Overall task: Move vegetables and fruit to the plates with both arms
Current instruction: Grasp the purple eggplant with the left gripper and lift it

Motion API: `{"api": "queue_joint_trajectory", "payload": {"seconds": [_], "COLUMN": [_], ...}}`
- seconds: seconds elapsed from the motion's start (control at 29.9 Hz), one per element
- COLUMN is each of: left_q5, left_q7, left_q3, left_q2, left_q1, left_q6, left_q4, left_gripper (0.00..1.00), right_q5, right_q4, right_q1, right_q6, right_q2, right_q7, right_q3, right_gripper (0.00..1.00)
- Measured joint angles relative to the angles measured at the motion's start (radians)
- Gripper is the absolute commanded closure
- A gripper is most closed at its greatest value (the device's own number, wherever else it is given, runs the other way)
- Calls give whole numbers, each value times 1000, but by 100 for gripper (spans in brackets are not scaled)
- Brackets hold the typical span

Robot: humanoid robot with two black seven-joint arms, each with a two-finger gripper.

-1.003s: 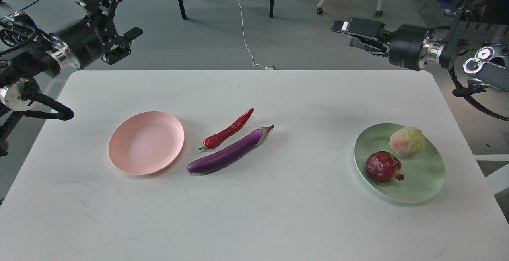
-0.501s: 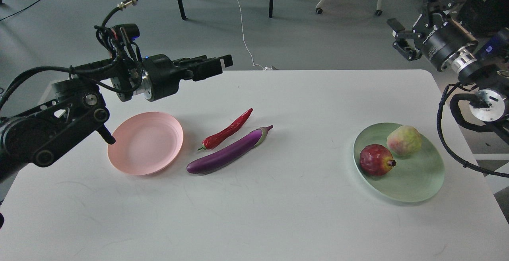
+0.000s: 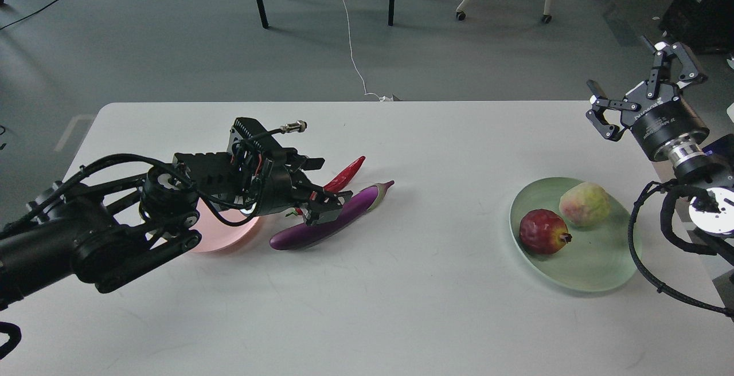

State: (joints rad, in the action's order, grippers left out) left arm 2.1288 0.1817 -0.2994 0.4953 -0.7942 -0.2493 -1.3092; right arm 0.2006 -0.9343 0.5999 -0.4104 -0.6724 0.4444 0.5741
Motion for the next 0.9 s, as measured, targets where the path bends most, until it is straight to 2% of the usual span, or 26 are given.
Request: {"api": "queue_joint_trajectory", "payload": {"seconds": [0.2, 0.33, 0.43, 0.67, 0.77, 0.9], "left_q5": [52, 53, 53, 53, 53, 44], "left_q7": [0, -5, -7, -12, -23, -26], "left_q3": [69, 78, 78, 76, 65, 35], "left_q2": [-43, -51, -51, -50, -53, -39], "left_q1": [22, 34, 45, 73, 79, 98], "left_q6": [49, 51, 51, 54, 58, 136], "left_q4": [39, 77, 85, 89, 89, 63], "left_gripper": [36, 53, 69, 72, 77, 81], "right_q5": [2, 2, -1, -8, -10, -19], "right_q4": [-5, -7, -7, -5, -6, -7], "right_q1": [-55, -56, -55, -36, -24, -19], "right_q6": [-16, -15, -17, -23, -24, -24], "right_q2": [42, 45, 45, 35, 30, 30], "right_q7": [2, 2, 2, 2, 2, 1], "right_q3": [58, 60, 60, 58, 60, 57], "right_gripper": [1, 1, 1, 1, 1, 1]}}
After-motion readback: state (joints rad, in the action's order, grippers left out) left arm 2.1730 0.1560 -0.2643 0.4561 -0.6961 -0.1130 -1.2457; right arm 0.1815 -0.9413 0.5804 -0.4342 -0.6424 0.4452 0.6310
